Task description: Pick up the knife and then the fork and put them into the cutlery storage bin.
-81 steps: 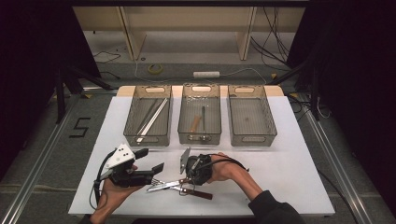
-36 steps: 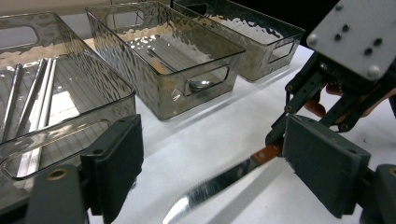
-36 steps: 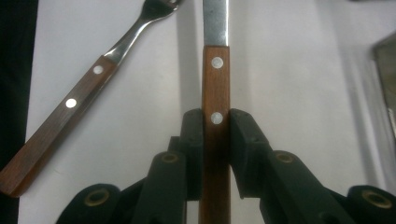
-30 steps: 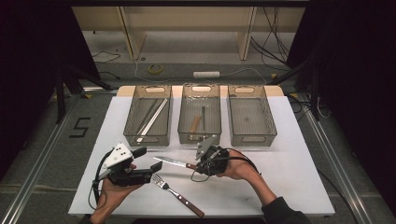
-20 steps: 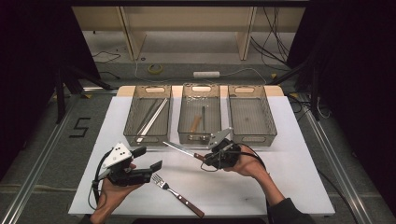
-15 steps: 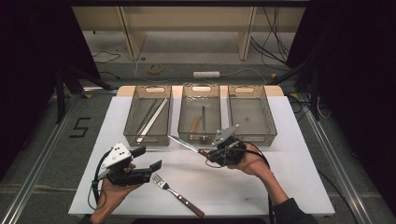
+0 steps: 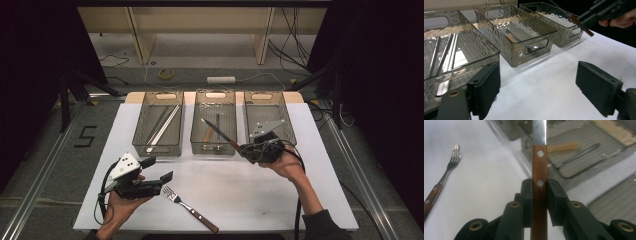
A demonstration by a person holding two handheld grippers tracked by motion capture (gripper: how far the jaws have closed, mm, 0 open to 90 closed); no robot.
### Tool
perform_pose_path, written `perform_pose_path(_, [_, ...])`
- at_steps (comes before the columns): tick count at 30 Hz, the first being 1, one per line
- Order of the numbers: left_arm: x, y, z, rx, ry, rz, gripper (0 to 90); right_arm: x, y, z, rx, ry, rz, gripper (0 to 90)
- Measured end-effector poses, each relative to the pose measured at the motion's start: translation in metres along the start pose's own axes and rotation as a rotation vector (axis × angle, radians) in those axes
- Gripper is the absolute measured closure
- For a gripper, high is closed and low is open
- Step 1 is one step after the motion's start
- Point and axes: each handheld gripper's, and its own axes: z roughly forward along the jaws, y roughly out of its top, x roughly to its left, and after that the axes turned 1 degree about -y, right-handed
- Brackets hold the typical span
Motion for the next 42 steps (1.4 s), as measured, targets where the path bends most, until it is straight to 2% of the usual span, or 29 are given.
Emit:
perform_pose_path(4, [0.0,0.0,0.0,0.0,0.003,0.002,19.4,-0.019,0.0,-0.01,-0.008,-0.057,0.049,76.9])
perform_pose_path(10, [0.0,0.0,-0.001,-0.016,0.01,0.001,19.2,-0.043,-0.001,-0.018,-0.013,-0.12,0.093,76.9])
perform_pose_path(17, [0.001,0.001,-0.002,-0.021,0.006,0.001,19.2,-0.063,0.0,-0.02,-0.027,-0.181,0.173,76.8])
perform_pose_path(20, [0.0,0.0,-0.002,-0.019,0.001,0.005,19.1,-0.069,0.0,-0.018,-0.008,-0.224,0.202,76.9])
perform_pose_path(26, [-0.001,0.0,-0.002,-0.014,-0.001,0.011,19.1,-0.081,-0.001,-0.013,0.006,-0.266,0.241,76.8])
perform_pose_path(36, [0.0,0.0,-0.003,-0.016,0.001,0.013,19.1,-0.092,-0.003,-0.005,0.003,-0.295,0.301,76.8])
perform_pose_path(42, [0.0,0.0,-0.002,-0.015,0.003,0.013,19.1,-0.093,-0.003,0.0,0.012,-0.313,0.335,76.8])
